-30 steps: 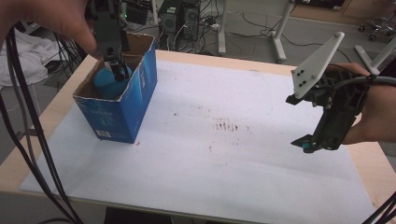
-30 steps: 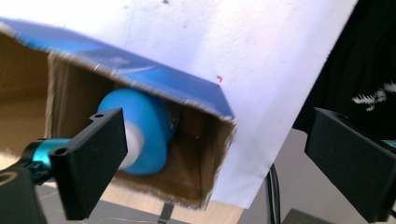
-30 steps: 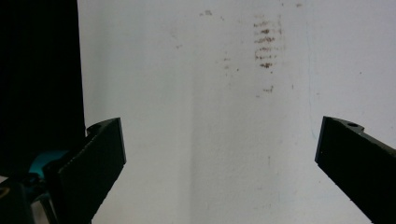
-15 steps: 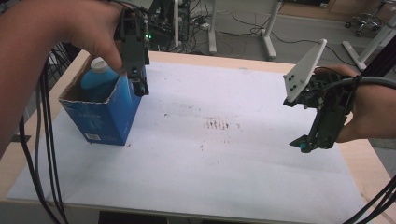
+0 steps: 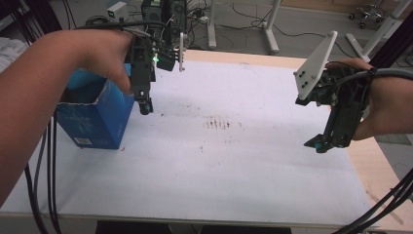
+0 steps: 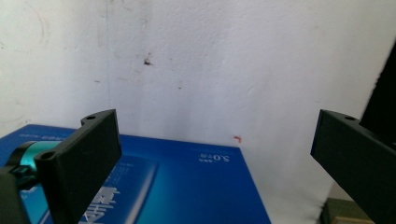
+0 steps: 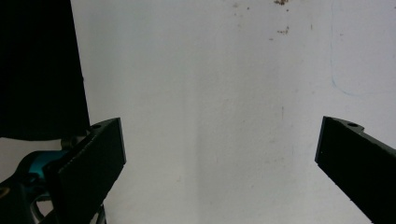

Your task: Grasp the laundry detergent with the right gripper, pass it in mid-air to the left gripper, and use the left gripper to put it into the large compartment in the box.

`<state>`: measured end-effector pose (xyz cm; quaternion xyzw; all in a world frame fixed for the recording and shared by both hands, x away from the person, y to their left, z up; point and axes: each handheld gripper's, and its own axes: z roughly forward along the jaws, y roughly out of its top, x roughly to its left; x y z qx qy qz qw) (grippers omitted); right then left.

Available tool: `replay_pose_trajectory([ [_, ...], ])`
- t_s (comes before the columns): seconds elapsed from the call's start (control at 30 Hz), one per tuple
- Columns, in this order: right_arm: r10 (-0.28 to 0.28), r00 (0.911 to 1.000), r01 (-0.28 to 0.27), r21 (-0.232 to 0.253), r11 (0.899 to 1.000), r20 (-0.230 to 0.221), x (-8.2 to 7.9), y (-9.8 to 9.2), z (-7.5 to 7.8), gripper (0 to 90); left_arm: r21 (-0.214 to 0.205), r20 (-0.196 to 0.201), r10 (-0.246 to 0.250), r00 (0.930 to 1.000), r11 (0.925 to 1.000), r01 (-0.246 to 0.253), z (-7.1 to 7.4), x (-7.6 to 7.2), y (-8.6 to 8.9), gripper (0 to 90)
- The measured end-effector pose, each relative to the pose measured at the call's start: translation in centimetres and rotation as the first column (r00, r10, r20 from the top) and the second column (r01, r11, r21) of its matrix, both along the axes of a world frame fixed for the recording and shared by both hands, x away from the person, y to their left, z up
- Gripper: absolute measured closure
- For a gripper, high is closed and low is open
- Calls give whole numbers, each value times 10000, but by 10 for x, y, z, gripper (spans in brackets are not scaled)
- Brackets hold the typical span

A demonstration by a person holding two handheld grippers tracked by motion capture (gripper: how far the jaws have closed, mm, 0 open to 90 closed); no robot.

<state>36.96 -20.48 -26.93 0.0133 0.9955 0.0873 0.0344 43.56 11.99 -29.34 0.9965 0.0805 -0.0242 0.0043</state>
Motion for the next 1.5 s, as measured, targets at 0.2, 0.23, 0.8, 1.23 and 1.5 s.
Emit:
replay_pose_trajectory([
  [0.2,48,10000,-49,-293,9996,-20,-1,-1,20,10,-59,1,-147,9999,9999,147,-11,5,-3,16],
  [0.23,80,10000,-81,-325,9994,-46,-2,-1,24,10,-96,1,-119,9999,9999,119,-11,4,-4,16],
  [0.8,148,9999,-148,-402,9991,-14,-12,-2,44,10,-70,-25,-126,9999,9999,126,-8,-4,-3,16],
  [1.23,167,9999,-167,-485,9987,-10,-11,-1,42,10,-127,-117,-120,9999,9998,118,-8,-3,-5,16],
  [1.5,137,9999,-139,-492,9987,-58,-8,0,40,10,-155,-259,-129,9996,9998,125,-10,-2,-5,16],
])
